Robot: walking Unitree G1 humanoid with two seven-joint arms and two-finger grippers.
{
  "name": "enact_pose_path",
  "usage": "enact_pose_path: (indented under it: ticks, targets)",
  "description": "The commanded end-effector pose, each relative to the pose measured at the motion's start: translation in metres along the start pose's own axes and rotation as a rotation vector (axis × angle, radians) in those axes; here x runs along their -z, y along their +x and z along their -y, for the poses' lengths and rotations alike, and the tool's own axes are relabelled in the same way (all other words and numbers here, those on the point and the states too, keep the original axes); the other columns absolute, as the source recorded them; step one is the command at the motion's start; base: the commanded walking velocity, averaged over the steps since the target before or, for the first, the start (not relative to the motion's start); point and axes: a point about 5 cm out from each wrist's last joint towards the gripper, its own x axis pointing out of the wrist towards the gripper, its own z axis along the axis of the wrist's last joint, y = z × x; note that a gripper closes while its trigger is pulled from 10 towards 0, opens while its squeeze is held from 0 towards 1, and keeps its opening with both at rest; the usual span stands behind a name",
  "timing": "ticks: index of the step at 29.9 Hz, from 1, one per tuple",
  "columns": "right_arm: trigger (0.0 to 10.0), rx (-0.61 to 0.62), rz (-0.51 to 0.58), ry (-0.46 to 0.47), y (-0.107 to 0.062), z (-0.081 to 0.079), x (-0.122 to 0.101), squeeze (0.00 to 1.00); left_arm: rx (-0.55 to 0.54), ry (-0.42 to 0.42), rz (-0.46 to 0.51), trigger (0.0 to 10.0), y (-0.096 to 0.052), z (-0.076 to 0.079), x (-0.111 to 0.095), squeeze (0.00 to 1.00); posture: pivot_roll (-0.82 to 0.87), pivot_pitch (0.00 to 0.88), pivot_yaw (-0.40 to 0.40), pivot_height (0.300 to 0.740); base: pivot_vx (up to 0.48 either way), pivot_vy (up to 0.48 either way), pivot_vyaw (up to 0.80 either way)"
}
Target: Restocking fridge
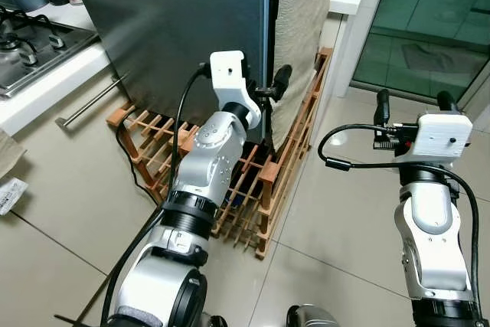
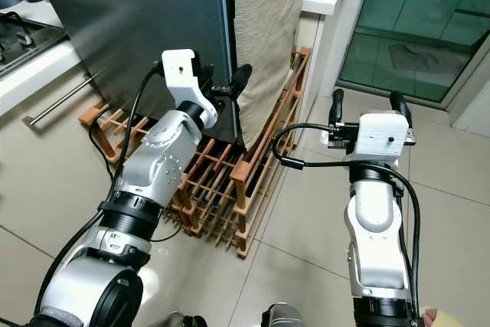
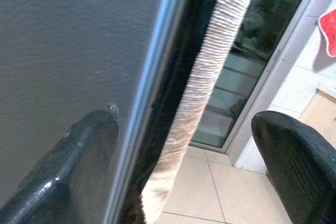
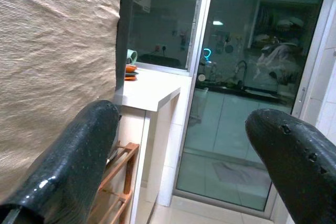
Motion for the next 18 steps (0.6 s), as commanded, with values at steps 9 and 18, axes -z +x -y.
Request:
enact_pose_path:
  ticks: [9, 18]
  targets:
    - [10.0, 0.014, -0.018, -0.01, -0.011, 0.002, -0.002, 0.26, 0.142, -0.069, 0.033, 10.0, 0.013, 0.047, -0.009, 0.0, -0.28, 0.121, 0.104, 0.732, 0.0, 0.0, 0.0]
    - [10.0, 0.022, -0.03, -0.018, -0.012, 0.004, -0.002, 0.26, 0.197, -0.144, 0.049, 10.0, 0.016, 0.064, -0.017, 0.0, -0.28, 0.13, 0.107, 0.732, 0.0, 0.0, 0.0]
